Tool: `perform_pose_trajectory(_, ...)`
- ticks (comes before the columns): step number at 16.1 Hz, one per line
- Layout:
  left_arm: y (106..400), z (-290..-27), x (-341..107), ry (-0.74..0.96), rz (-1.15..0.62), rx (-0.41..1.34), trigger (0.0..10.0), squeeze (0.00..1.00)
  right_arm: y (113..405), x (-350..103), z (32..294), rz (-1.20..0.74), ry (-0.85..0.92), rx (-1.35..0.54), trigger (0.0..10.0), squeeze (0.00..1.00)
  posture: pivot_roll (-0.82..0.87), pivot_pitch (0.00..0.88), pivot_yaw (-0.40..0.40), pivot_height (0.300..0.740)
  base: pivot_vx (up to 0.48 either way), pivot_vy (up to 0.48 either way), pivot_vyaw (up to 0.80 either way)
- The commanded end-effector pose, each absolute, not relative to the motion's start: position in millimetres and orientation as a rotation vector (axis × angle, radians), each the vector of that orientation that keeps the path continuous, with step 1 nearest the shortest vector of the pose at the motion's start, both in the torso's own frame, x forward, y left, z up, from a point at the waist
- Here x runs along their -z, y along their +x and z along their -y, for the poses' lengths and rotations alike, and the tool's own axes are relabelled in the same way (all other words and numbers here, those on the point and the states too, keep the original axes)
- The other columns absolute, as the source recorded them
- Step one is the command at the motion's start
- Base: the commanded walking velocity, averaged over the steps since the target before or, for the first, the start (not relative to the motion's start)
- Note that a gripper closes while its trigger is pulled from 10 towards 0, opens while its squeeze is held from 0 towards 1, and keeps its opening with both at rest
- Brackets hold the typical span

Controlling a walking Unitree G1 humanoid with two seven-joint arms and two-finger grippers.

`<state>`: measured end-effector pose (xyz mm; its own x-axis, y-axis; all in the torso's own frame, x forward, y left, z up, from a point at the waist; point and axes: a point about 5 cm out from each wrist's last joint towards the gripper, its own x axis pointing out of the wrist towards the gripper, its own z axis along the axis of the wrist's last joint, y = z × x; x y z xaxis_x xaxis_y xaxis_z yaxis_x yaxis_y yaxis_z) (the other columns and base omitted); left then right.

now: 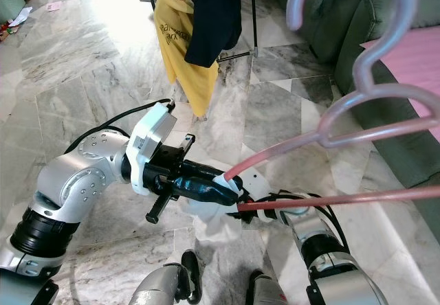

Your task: Hang hanger

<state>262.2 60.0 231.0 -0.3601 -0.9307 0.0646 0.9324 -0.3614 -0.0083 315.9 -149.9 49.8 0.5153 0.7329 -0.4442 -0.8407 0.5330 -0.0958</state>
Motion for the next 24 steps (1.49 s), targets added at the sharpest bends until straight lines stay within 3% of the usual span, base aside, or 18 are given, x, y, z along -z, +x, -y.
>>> perform_pose_trajectory(1, 257, -59, -237, -0.062, 0.075, 1.961, 10.0, 0.0, 314, -45, 152, -0.378, -0.318, -0.917, 0.0, 0.0, -0.01, 0.264, 0.09, 0.74, 0.0, 0.0, 0.0)
perform_pose_trajectory(7, 257, -58, -238, -0.066, 0.08, 1.962, 10.0, 0.0, 314, -39, 167, -0.366, -0.301, -0.736, 0.0, 0.0, -0.01, 0.264, 0.094, 0.74, 0.0, 0.0, 0.0)
perform_pose_trajectory(21, 260, -60, -238, -0.059, 0.08, 1.937, 10.0, 0.0, 320, -46, 168, -0.33, -0.307, -0.705, 0.0, 0.0, 0.0, 0.257, 0.09, 0.74, 0.0, 0.0, 0.0)
perform_pose_trajectory(22, 261, -61, -237, -0.057, 0.073, 1.931, 10.0, 0.0, 316, -46, 173, -0.338, -0.326, -0.771, 10.0, 0.09, 0.0, 0.256, 0.09, 0.74, 0.0, 0.0, 0.0)
perform_pose_trajectory(23, 261, -62, -236, -0.056, 0.069, 1.929, 10.0, 0.0, 314, -46, 176, -0.343, -0.34, -0.799, 10.0, 0.09, 0.0, 0.256, 0.09, 0.74, 0.0, 0.0, 0.0)
perform_pose_trajectory(24, 262, -63, -235, -0.054, 0.065, 1.925, 10.0, 0.0, 312, -47, 183, -0.354, -0.364, -0.827, 10.0, 1.0, 0.0, 0.256, 0.09, 0.74, 0.0, 0.0, 0.0)
